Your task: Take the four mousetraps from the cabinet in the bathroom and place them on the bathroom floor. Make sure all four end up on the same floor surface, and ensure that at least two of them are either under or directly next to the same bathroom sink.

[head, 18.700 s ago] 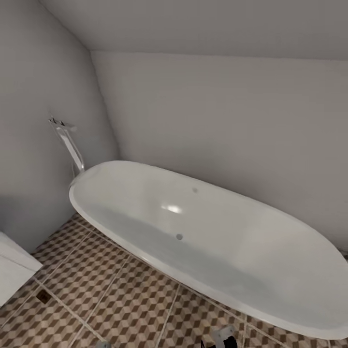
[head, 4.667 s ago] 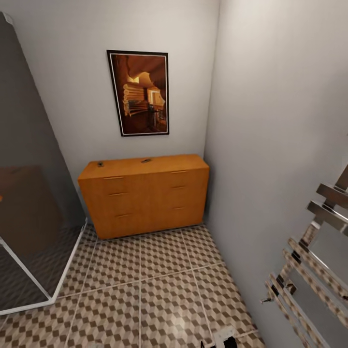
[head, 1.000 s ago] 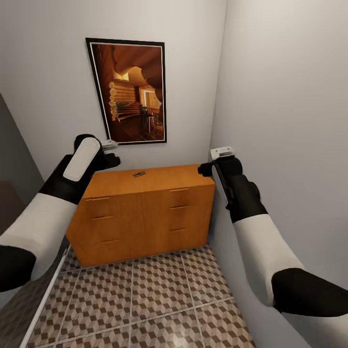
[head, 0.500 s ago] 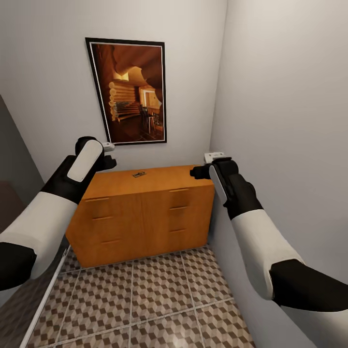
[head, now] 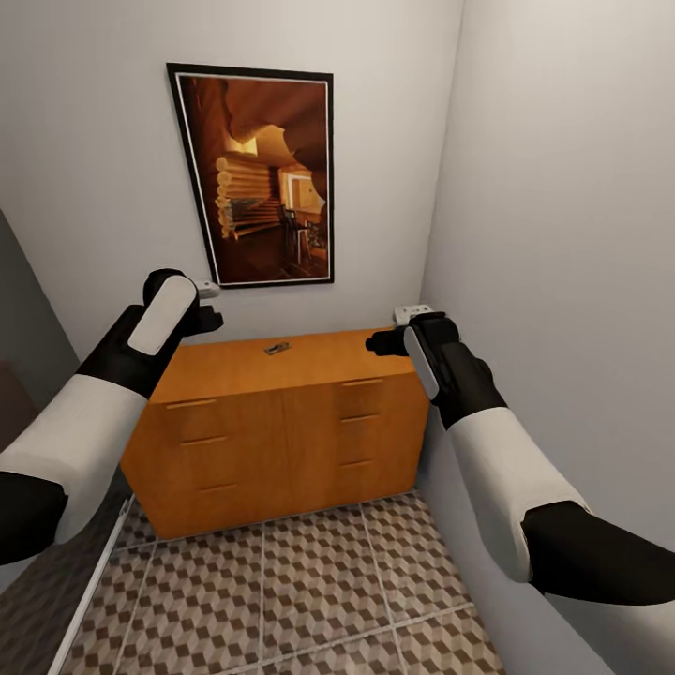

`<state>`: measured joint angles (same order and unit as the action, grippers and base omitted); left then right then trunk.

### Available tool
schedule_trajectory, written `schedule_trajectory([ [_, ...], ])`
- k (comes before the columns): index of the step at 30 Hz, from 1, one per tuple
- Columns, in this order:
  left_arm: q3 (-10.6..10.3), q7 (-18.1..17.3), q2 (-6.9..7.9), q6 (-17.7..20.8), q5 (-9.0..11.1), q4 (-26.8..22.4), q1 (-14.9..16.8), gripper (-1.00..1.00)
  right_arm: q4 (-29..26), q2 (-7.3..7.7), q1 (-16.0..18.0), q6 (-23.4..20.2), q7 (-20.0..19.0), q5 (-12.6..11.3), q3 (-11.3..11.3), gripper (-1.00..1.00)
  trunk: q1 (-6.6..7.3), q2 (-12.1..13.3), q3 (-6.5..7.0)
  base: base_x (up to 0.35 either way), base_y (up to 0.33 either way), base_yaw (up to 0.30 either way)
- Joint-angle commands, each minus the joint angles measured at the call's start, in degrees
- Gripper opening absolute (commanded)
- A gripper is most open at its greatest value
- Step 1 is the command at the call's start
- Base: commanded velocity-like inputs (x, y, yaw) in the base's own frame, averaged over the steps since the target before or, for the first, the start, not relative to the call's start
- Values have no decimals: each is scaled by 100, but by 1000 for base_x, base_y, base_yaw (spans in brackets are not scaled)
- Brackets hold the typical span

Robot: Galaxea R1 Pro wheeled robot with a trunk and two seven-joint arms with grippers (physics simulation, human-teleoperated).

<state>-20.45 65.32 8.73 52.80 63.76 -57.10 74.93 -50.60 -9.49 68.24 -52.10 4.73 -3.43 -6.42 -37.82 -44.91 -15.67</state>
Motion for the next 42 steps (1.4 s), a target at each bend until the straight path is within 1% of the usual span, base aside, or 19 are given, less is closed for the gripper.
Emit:
schedule_trajectory([
  [1,-22,56,14,20,54,-4,7,100,-1,-1,6,-23,49,-40,-14,100,-4,-6,-9,265,190,0],
  [5,-21,50,25,20,56,7,5,100,3,0,6,-26,47,-42,-77,100,-4,-6,-9,266,192,0],
  [8,-21,50,28,20,55,11,5,100,5,3,6,-23,46,-41,-202,100,-4,-6,-9,239,173,0],
  [14,-28,49,13,18,51,7,5,100,6,1,-1,-20,46,-43,-326,100,-4,-6,-9,94,68,50],
  [32,-29,54,8,11,22,14,-75,100,35,-5,-11,17,46,-43,-360,100,-4,-6,-9,6,4,262],
  [38,-29,53,7,4,22,17,-97,100,13,-8,-13,86,46,-43,-360,100,-4,-6,-9,26,0,96],
  [42,-29,52,6,3,22,66,-100,100,8,-9,-19,100,43,-43,-359,100,-4,-6,-9,214,0,19],
])
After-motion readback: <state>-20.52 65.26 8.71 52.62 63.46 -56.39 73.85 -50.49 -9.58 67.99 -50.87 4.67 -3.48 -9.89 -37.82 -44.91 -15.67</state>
